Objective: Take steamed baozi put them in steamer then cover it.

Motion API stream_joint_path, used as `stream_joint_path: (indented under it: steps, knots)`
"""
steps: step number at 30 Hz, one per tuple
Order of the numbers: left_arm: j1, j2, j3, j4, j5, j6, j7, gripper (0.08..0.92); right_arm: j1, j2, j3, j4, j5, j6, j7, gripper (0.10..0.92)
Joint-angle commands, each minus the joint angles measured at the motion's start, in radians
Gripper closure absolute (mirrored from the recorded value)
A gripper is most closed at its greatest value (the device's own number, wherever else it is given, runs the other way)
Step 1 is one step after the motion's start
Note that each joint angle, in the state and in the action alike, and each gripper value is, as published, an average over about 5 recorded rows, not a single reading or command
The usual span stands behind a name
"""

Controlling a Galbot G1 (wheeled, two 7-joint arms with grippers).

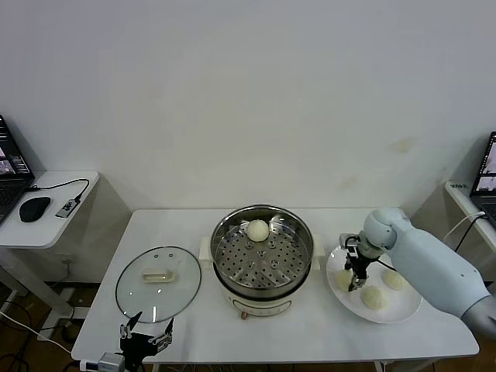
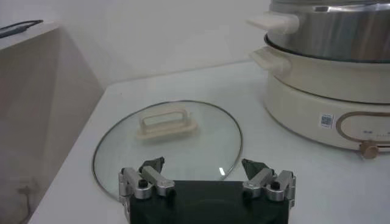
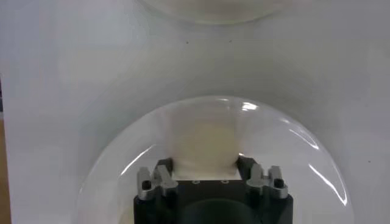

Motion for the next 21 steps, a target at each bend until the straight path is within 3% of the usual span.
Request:
stream_joint_path:
  steps: [1,11,21]
  knots:
    - [-0.002,0.000,0.002,0.000,0.000,0.000,0.000,0.177,0.006,-0.014,0.009,0.011,0.022,0.000,0.004,0.448]
    - [-0.022,0.002,0.002,-0.006,0.007,0.002,-0.009,0.177,0.445,-0.145,-0.299,0.139,0.319,-0.093,-0.037,0.448]
    - [-0.026,0.010,-0.015,-0.046,0.021,0.046,-0.030,0.177,0.892,0.032,-0.600,0.140,0.595,-0.196,-0.058,0.440]
